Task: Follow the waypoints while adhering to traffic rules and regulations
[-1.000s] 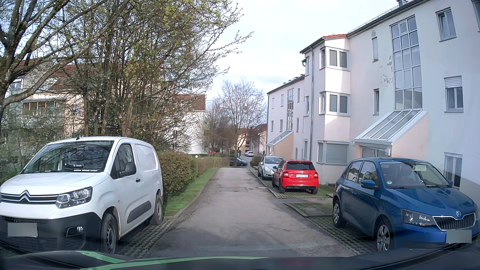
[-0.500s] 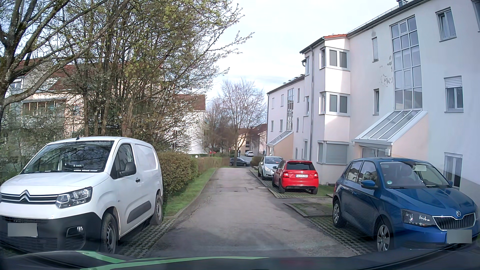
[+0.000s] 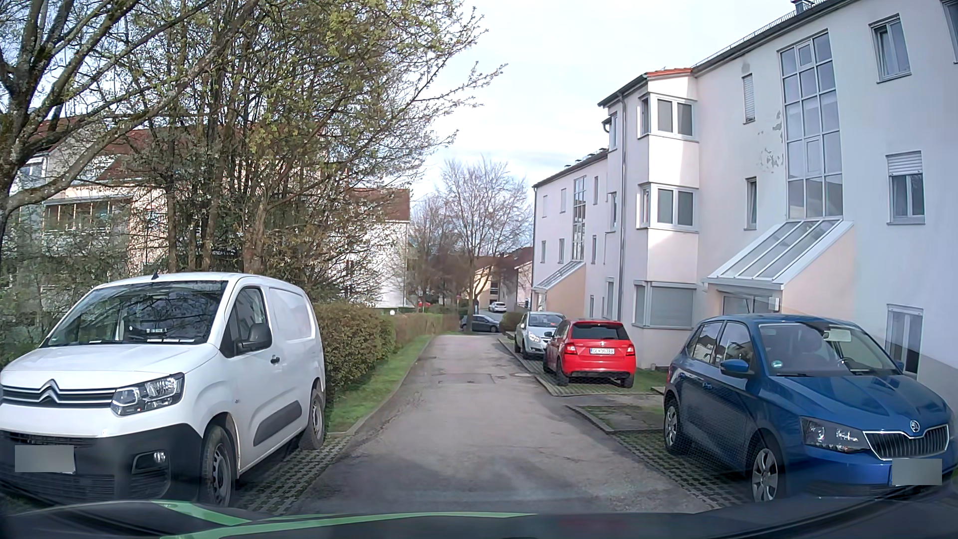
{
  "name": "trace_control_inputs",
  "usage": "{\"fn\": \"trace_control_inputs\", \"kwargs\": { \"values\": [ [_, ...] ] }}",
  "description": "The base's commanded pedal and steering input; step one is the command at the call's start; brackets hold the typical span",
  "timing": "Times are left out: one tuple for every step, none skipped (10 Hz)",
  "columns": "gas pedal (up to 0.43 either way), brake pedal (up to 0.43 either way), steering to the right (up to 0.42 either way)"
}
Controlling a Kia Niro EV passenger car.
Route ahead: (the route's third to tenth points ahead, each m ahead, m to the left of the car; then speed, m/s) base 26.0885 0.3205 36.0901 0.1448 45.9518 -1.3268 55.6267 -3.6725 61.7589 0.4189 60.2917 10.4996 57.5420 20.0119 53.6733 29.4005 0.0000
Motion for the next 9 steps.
{"fn": "trace_control_inputs", "kwargs": {
  "values": [
    [0.000, 0.659, 0.006],
    [0.000, 0.659, 0.006],
    [0.000, 0.665, 0.006],
    [0.000, 0.665, 0.006],
    [0.000, 0.665, 0.006],
    [0.000, 0.665, 0.006],
    [0.000, 0.665, 0.006],
    [0.000, 0.665, 0.006],
    [0.000, 0.665, 0.006]
  ]
}}
